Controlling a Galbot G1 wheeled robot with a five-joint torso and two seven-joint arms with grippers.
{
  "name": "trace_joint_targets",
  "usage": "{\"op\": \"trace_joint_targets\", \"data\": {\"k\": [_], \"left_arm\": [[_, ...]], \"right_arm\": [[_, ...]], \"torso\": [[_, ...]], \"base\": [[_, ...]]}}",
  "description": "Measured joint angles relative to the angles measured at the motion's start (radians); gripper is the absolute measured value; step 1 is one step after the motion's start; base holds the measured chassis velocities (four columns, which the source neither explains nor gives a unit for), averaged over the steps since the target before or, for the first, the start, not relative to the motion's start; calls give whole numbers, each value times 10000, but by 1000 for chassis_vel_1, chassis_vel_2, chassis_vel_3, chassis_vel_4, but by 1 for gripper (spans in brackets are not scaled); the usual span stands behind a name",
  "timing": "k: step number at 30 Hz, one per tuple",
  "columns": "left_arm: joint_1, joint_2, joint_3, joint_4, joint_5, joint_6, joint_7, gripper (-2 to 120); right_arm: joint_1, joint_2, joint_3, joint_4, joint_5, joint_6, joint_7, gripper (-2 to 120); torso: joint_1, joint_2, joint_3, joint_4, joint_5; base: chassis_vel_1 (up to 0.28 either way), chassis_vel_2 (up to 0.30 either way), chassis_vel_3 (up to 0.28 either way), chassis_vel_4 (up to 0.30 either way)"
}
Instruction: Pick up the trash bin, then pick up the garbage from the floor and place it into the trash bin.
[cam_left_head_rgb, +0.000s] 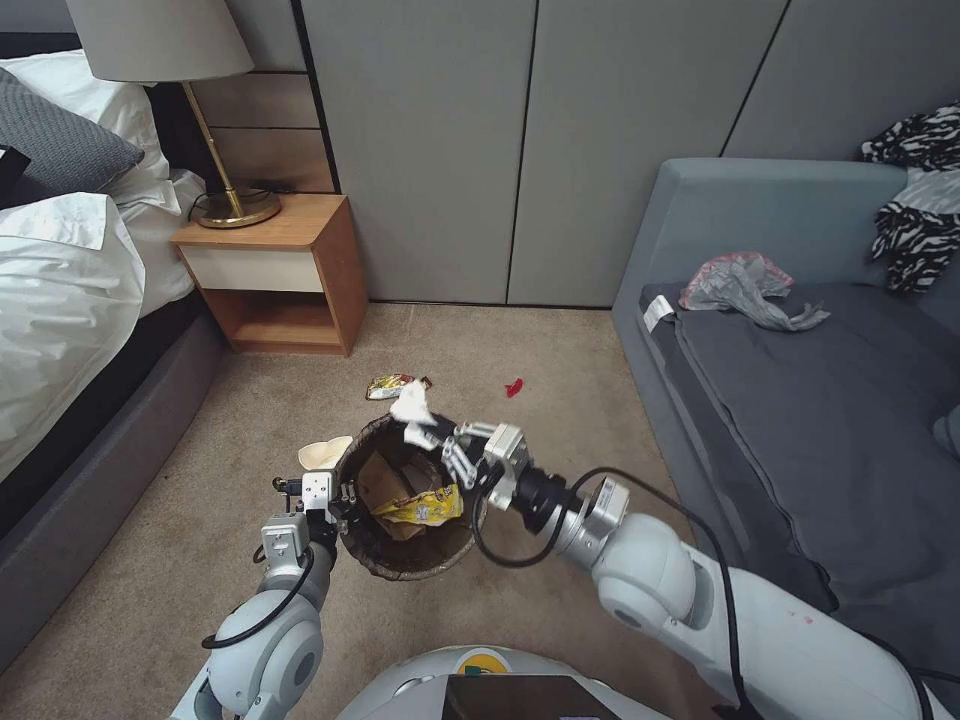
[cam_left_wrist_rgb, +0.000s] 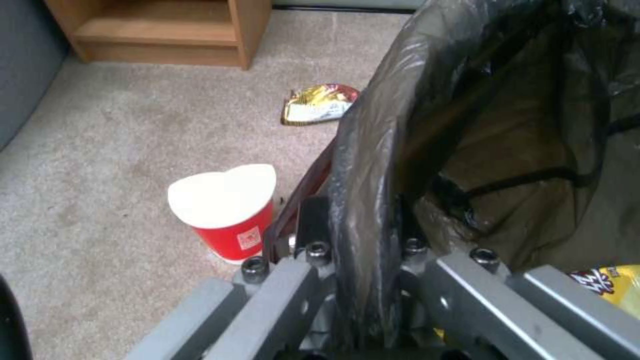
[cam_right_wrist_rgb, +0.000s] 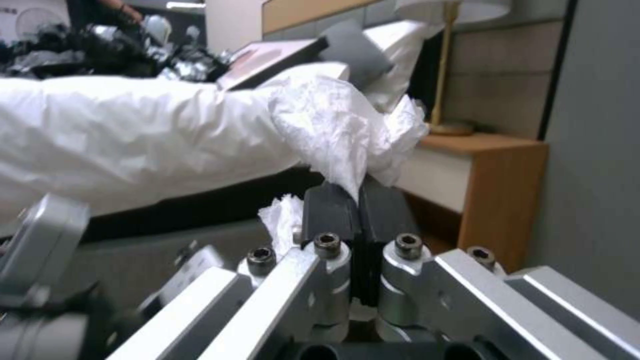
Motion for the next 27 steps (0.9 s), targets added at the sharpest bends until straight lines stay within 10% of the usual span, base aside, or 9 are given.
{"op": "trace_joint_targets", "data": {"k": [22, 27], "left_arm": [[-44, -126, -8, -45, -2, -75, -18, 0], [-54, -144, -15, -49, -7, -100, -24, 0]], "right_arm": [[-280, 750, -903, -2050, -1198, 314, 192, 0], [-188, 901, -1037, -2285, -1362, 317, 354, 18]], "torso": [[0, 0, 0, 1, 0], [0, 0, 0, 0, 0]], "base": [[0, 0, 0, 0], [0, 0, 0, 0]]}}
